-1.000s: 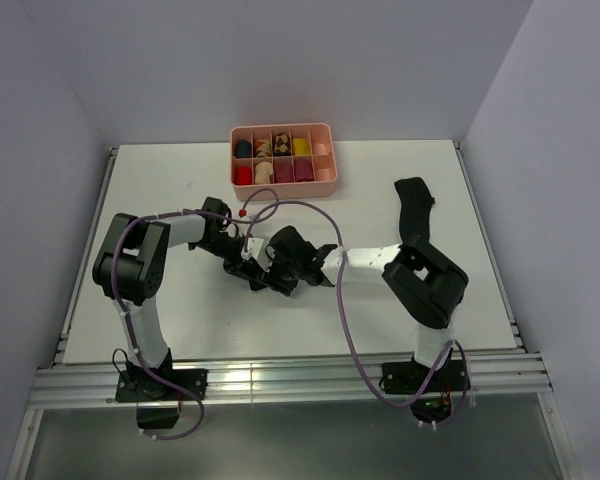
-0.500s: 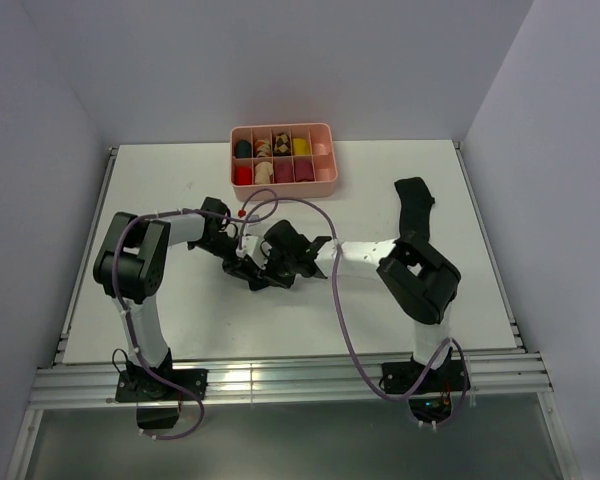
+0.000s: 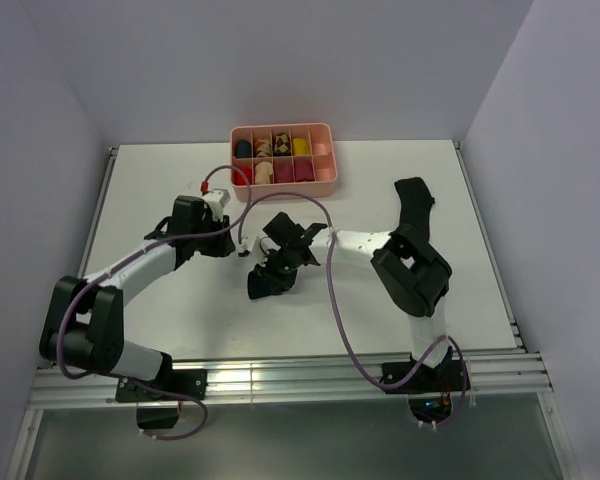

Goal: Roll the socks
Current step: Roll the sock at the center of the board.

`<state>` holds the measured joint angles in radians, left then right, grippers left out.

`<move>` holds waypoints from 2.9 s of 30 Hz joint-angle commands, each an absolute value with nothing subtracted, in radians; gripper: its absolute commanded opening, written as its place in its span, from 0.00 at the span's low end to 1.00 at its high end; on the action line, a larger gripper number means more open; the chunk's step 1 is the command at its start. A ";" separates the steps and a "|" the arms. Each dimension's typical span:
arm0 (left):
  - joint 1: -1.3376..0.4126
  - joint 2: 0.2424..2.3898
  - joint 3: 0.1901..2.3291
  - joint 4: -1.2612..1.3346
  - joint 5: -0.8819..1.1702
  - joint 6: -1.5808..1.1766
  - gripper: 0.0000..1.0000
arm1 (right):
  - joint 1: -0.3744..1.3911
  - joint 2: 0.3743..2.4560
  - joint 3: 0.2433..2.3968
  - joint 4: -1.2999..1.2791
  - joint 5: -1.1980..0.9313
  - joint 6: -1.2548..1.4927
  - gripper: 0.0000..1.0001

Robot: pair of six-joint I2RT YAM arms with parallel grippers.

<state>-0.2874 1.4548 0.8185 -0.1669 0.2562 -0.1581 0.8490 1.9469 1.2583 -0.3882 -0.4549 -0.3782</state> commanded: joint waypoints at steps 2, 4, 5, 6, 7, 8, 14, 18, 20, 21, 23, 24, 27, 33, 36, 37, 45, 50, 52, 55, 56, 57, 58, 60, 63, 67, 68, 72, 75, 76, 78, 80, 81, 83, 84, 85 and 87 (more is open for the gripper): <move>-0.279 1.320 0.723 -0.048 0.003 -0.209 0.33 | 0.822 2.019 1.331 -0.537 -0.517 -0.356 0.00; -0.279 1.218 0.683 -0.011 -0.057 -0.180 0.34 | 0.810 2.046 1.359 -0.583 -0.554 -0.350 0.00; -0.278 1.182 0.663 -0.009 -0.061 -0.163 0.33 | 0.805 2.055 1.383 -0.595 -0.563 -0.347 0.00; -0.278 1.114 0.625 0.023 -0.063 -0.131 0.34 | 0.802 2.065 1.394 -0.607 -0.572 -0.339 0.00; -0.278 1.086 0.609 0.040 -0.049 -0.106 0.33 | 0.795 2.084 1.407 -0.633 -0.578 -0.333 0.00; -0.279 1.056 0.582 0.041 -0.016 -0.072 0.34 | 0.790 2.094 1.431 -0.644 -0.597 -0.328 0.00; -0.316 0.921 0.543 -0.056 0.288 0.147 0.33 | 0.753 2.181 1.522 -0.739 -0.702 -0.284 0.00; -0.440 0.948 0.549 -0.113 0.218 0.221 0.33 | 0.732 2.243 1.578 -0.802 -0.730 -0.273 0.00; -0.539 0.995 0.563 -0.132 0.175 0.236 0.33 | 0.724 2.246 1.582 -0.798 -0.729 -0.268 0.00; -0.567 1.015 0.568 -0.135 0.163 0.244 0.33 | 0.724 2.247 1.583 -0.799 -0.726 -0.265 0.00; -0.632 1.051 0.584 -0.140 0.129 0.256 0.33 | 0.723 2.250 1.586 -0.798 -0.729 -0.262 0.00; -0.650 1.081 0.587 -0.134 0.115 0.267 0.33 | 0.723 2.256 1.591 -0.804 -0.730 -0.261 0.00; -0.712 1.127 0.595 -0.111 0.068 0.293 0.33 | 0.723 2.266 1.603 -0.816 -0.732 -0.258 0.00; -0.798 1.190 0.609 -0.094 0.049 0.328 0.33 | 0.721 2.278 1.608 -0.819 -0.742 -0.247 0.00; -0.833 1.227 0.611 -0.089 0.028 0.345 0.33 | 0.718 2.281 1.609 -0.819 -0.742 -0.244 0.00; -0.838 1.236 0.611 -0.089 0.026 0.351 0.33 | 0.718 2.281 1.609 -0.821 -0.741 -0.244 0.00; -0.867 1.330 0.601 -0.077 0.005 0.373 0.33 | 0.716 2.278 1.600 -0.810 -0.733 -0.239 0.00; -0.868 1.377 0.591 -0.020 -0.078 0.377 0.30 | 0.716 2.278 1.600 -0.807 -0.735 -0.241 0.01; -0.870 1.387 0.591 -0.009 -0.081 0.385 0.29 | 0.716 2.278 1.598 -0.805 -0.733 -0.241 0.01; -0.870 1.410 0.594 -0.009 -0.069 0.391 0.29 | 0.716 2.278 1.597 -0.805 -0.736 -0.242 0.02; -0.870 1.422 0.595 -0.011 -0.063 0.390 0.28 | 0.716 2.276 1.595 -0.805 -0.736 -0.242 0.02; -0.870 1.430 0.598 -0.015 -0.055 0.379 0.27 | 0.716 2.275 1.594 -0.804 -0.738 -0.244 0.03; -0.870 1.436 0.604 -0.024 -0.039 0.376 0.25 | 0.715 2.272 1.589 -0.801 -0.738 -0.244 0.04; -0.870 1.451 0.609 -0.032 -0.022 0.341 0.10 | 0.712 2.258 1.583 -0.793 -0.747 -0.241 0.06; -0.870 1.460 0.630 -0.060 -0.012 0.290 0.01 | 0.698 2.220 1.556 -0.753 -0.759 -0.222 0.18; -0.851 1.463 0.670 -0.097 0.026 0.238 0.01 | 0.669 2.134 1.484 -0.639 -0.738 -0.172 0.37; -0.842 1.457 0.676 -0.109 0.070 0.220 0.01 | 0.657 2.085 1.465 -0.609 -0.724 -0.143 0.40; -0.778 1.439 0.692 -0.126 0.172 0.199 0.01 | 0.626 1.956 1.356 -0.439 -0.658 -0.063 0.48; -0.718 1.454 0.736 -0.175 0.272 0.193 0.01 | 0.589 1.844 1.268 -0.318 -0.592 -0.002 0.50; -0.680 1.471 0.764 -0.189 0.303 0.192 0.01 | 0.581 1.817 1.241 -0.286 -0.542 0.033 0.51; -0.641 1.489 0.787 -0.205 0.395 0.184 0.01 | 0.563 1.735 1.162 -0.194 -0.496 0.077 0.53; -0.595 1.519 0.822 -0.232 0.443 0.170 0.01 | 0.539 1.654 1.105 -0.134 -0.445 0.104 0.55; -0.583 1.529 0.843 -0.238 0.486 0.169 0.01 | 0.531 1.626 1.056 -0.086 -0.428 0.106 0.56; -0.554 1.566 0.870 -0.270 0.511 0.153 0.01 | 0.529 1.556 1.013 -0.049 -0.382 0.084 0.57; -0.539 1.595 0.897 -0.287 0.556 0.153 0.01 | 0.531 1.533 0.968 -0.013 -0.373 0.077 0.57; -0.532 1.609 0.911 -0.299 0.572 0.153 0.01 | 0.531 1.513 0.945 -0.003 -0.361 0.072 0.57; -0.519 1.632 0.933 -0.328 0.612 0.147 0.01 | 0.534 1.450 0.876 0.055 -0.325 0.060 0.58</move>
